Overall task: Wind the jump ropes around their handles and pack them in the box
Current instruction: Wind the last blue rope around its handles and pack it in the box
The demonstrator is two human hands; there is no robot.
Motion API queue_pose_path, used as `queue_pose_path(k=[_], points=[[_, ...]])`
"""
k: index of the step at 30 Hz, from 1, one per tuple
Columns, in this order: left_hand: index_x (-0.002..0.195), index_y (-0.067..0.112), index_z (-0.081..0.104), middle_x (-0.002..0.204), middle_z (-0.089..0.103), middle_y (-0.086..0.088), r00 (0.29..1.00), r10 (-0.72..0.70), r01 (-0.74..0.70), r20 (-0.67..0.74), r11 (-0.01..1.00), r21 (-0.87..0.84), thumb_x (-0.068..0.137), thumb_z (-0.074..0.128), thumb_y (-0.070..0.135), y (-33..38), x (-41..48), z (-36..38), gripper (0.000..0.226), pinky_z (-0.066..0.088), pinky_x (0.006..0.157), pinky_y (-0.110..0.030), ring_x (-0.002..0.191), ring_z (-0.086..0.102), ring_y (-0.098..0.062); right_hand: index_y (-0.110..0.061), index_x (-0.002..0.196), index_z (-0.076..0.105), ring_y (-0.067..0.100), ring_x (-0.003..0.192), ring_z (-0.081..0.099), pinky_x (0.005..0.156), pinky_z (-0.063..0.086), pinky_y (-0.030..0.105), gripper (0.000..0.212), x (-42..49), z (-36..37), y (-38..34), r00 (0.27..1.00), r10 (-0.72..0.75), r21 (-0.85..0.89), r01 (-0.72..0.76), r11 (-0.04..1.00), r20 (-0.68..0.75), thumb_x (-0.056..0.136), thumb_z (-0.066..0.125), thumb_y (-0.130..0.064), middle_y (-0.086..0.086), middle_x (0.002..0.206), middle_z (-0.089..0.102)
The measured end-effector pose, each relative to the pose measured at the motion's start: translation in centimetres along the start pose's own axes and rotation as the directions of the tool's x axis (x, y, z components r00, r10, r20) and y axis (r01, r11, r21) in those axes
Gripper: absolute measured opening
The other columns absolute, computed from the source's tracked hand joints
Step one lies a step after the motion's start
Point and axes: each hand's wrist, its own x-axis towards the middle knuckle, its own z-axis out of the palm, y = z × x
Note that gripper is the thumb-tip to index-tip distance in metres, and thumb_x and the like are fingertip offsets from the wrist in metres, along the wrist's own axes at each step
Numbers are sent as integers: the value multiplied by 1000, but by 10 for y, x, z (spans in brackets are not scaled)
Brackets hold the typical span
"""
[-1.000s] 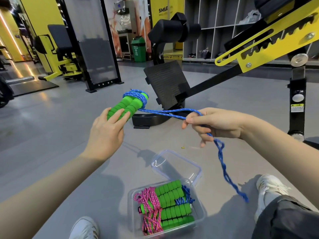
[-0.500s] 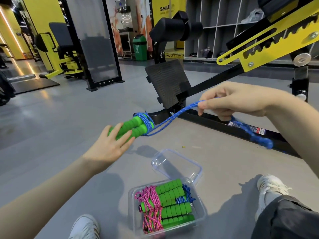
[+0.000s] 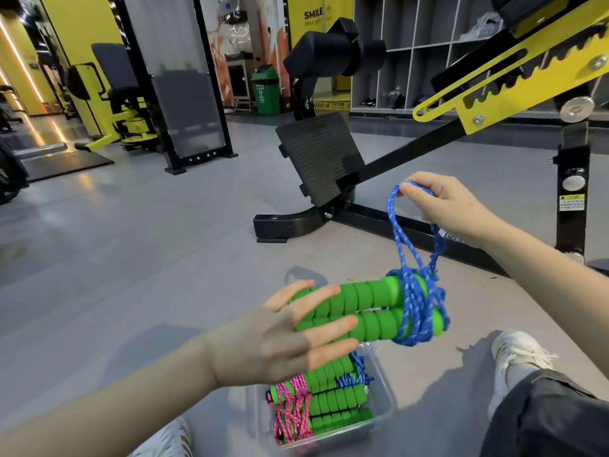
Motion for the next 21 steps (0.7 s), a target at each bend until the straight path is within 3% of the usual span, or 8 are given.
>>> queue_pose_path(k=[2,4,7,9,11,13,16,21], points=[[131,11,50,135,56,-7,999,-30,30,-44,1000,6,102,35,10,-3,11,-8,33,37,105,-54,127,44,-45,-18,88,62,-1,43,40,45,33,13,20,-3,9,11,997,76,61,-78,995,20,98,46,-25,-20,45,46],[130,11,51,135,56,-8,996,-65,66,-68,998,17,103,33,11,-8,17,-13,32,38,104,-54,125,46,-47,-16,89,63,-4,52,48,53,40,11,18,-8,17,23,989,108,77,-116,990,99,98,48,-20,-19,56,56],[133,11,48,138,48,-8,987,-135,141,-90,988,62,103,32,10,-15,18,-12,34,38,102,-54,125,44,-48,-12,93,62,7,77,55,80,53,33,17,-17,33,43,948,195,30,-210,977,251,91,53,3,-5,85,61],[133,11,47,139,46,-8,970,-215,229,-116,966,121,99,39,6,-21,16,-8,36,36,102,-53,125,42,-48,-9,80,65,11,68,48,64,49,33,16,-23,44,35,923,224,93,-265,960,314,88,55,1,4,75,54],[130,10,51,136,53,-9,941,-298,325,-163,929,179,88,53,-1,-32,11,-3,43,38,98,-52,121,45,-48,-18,68,67,10,46,30,48,29,24,28,-25,58,21,893,216,225,-321,920,394,93,56,-18,3,57,36],[128,9,52,131,59,-11,919,-362,389,-155,897,212,75,62,-5,-44,1,2,56,41,94,-51,117,49,-48,-14,91,69,11,44,19,45,21,22,29,-23,67,7,879,200,295,-347,890,432,98,47,-31,4,57,25],[130,10,49,127,61,-13,911,-403,412,-89,877,248,70,63,-5,-58,-19,10,63,41,89,-50,114,49,-47,-4,107,61,11,42,19,43,22,20,33,-20,69,-2,876,204,300,-356,885,437,99,41,-30,4,57,26],[127,7,49,123,63,-15,929,-368,337,43,887,316,78,49,-7,-64,-37,21,51,45,84,-50,109,53,-50,2,109,54,11,42,24,41,33,21,25,-20,74,-14,806,234,199,-394,898,543,97,49,-19,-4,48,34]])
